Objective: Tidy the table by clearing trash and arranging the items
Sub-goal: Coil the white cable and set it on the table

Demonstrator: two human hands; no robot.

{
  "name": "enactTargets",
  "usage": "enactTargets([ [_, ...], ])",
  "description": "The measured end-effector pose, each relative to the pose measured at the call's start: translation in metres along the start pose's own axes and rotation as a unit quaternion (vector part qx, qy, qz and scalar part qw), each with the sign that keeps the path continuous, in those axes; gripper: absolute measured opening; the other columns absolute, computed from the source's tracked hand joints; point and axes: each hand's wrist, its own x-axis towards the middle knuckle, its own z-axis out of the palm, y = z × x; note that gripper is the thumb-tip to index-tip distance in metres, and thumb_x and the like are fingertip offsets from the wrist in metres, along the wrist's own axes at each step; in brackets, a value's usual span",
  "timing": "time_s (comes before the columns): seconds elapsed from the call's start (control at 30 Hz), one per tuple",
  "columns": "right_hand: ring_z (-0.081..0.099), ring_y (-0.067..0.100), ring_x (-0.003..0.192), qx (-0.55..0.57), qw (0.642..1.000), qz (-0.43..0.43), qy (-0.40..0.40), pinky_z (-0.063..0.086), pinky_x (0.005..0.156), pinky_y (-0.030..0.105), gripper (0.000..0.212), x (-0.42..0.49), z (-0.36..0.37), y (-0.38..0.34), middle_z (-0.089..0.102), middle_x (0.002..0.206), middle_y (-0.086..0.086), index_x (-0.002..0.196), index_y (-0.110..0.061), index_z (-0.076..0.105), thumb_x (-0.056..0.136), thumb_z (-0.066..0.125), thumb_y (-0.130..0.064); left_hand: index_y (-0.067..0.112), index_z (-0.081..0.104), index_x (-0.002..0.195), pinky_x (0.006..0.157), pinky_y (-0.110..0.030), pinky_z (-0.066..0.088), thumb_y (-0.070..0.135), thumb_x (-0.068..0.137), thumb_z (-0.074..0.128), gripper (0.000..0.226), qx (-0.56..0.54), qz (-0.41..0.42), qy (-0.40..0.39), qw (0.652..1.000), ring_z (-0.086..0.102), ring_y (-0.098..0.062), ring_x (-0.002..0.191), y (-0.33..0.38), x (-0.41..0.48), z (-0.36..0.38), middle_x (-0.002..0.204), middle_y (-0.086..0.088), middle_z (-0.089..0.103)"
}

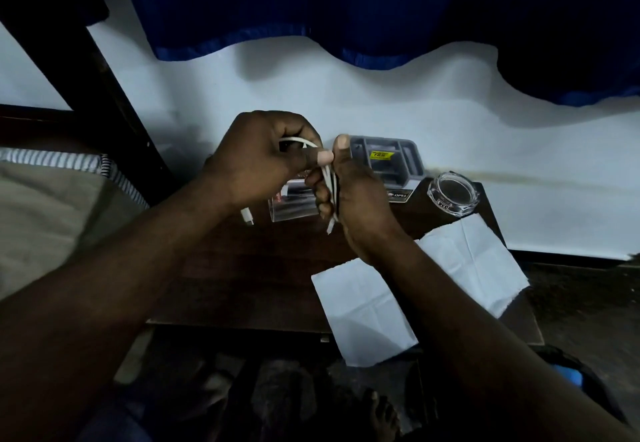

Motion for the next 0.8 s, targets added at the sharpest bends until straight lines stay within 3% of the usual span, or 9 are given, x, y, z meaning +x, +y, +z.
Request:
enactTargets([
  [0.17, 0.037, 0.018, 0.053, 0.056, 0.994, 0.040, -0.079, 0.033, 0.052, 0.032, 0.068, -0.003, 0.003, -0.007, 0.045, 0.064, 0.010, 0.076, -0.010, 0.063, 0.102, 0.032, -0.064, 0.027, 0.076, 0.086, 0.075, -0.034, 0.055, 0.037, 0.082, 0.079, 0.011, -0.042, -0.021, 0.023, 0.999, 0.070, -0.011, 0.077, -0.009, 0.003, -0.003, 0.083, 0.007, 0.075],
  [0.27, 0.032, 0.017, 0.053, 0.109, 0.983, 0.069, -0.129, 0.030, 0.054, 0.029, 0.058, -0.007, 0.001, -0.013, 0.039, 0.061, 0.005, 0.082, -0.008, 0.058, 0.106, 0.035, -0.055, 0.032, 0.077, 0.085, 0.066, -0.027, 0.048, 0.036, 0.089, 0.075, 0.006, -0.076, -0.049, 0.029, 0.996, 0.061, 0.000, 0.068, -0.017, 0.007, -0.003, 0.082, 0.006, 0.074],
  [0.33, 0.031, 0.015, 0.053, 0.156, 0.973, 0.078, -0.150, 0.028, 0.055, 0.028, 0.048, -0.010, 0.001, -0.018, 0.037, 0.061, 0.002, 0.083, -0.008, 0.056, 0.109, 0.037, -0.044, 0.027, 0.079, 0.086, 0.066, -0.028, 0.049, 0.032, 0.094, 0.071, 0.012, -0.145, -0.092, 0.014, 0.985, 0.062, -0.008, 0.073, -0.020, 0.007, -0.002, 0.082, 0.000, 0.074],
  [0.43, 0.033, 0.010, 0.050, 0.257, 0.947, 0.098, -0.165, 0.026, 0.056, 0.026, 0.044, -0.011, -0.003, -0.024, 0.037, 0.062, -0.001, 0.083, -0.010, 0.055, 0.109, 0.037, -0.040, 0.016, 0.078, 0.087, 0.053, -0.020, 0.048, 0.031, 0.094, 0.069, 0.019, -0.249, -0.153, -0.039, 0.956, 0.062, -0.010, 0.060, -0.019, 0.003, 0.004, 0.073, -0.001, 0.072],
  [0.53, 0.037, 0.008, 0.050, 0.369, 0.912, 0.083, -0.158, 0.033, 0.055, 0.022, 0.042, -0.004, -0.011, -0.029, 0.041, 0.061, -0.005, 0.084, -0.012, 0.053, 0.110, 0.033, -0.039, 0.014, 0.076, 0.089, 0.045, -0.021, 0.037, 0.019, 0.101, 0.059, 0.022, -0.217, -0.207, -0.088, 0.950, 0.054, -0.014, 0.053, -0.021, 0.001, 0.014, 0.074, -0.007, 0.070],
  [0.6, 0.042, 0.007, 0.051, 0.426, 0.892, 0.068, -0.135, 0.034, 0.060, 0.022, 0.041, 0.000, -0.017, -0.029, 0.045, 0.061, -0.005, 0.085, -0.013, 0.052, 0.110, 0.032, -0.038, 0.016, 0.076, 0.093, 0.046, -0.022, 0.039, 0.005, 0.100, 0.050, 0.029, -0.168, -0.229, -0.141, 0.948, 0.056, -0.012, 0.050, -0.020, -0.002, 0.021, 0.075, -0.005, 0.072],
  [0.67, 0.044, 0.007, 0.052, 0.464, 0.877, 0.068, -0.105, 0.032, 0.063, 0.022, 0.040, 0.002, -0.022, -0.027, 0.047, 0.062, -0.006, 0.085, -0.013, 0.053, 0.111, 0.035, -0.038, 0.021, 0.075, 0.099, 0.047, -0.021, 0.042, 0.005, 0.100, 0.044, 0.035, -0.135, -0.232, -0.192, 0.944, 0.062, -0.011, 0.053, -0.015, -0.008, 0.028, 0.077, -0.002, 0.076],
  [0.8, 0.046, 0.006, 0.052, 0.504, 0.859, 0.068, -0.055, 0.034, 0.064, 0.021, 0.039, 0.005, -0.028, -0.023, 0.047, 0.063, -0.007, 0.083, -0.015, 0.053, 0.111, 0.036, -0.037, 0.017, 0.074, 0.100, 0.049, -0.022, 0.044, 0.002, 0.101, 0.044, 0.034, -0.175, -0.231, -0.197, 0.937, 0.067, -0.014, 0.058, -0.009, -0.008, 0.036, 0.088, -0.005, 0.079],
])
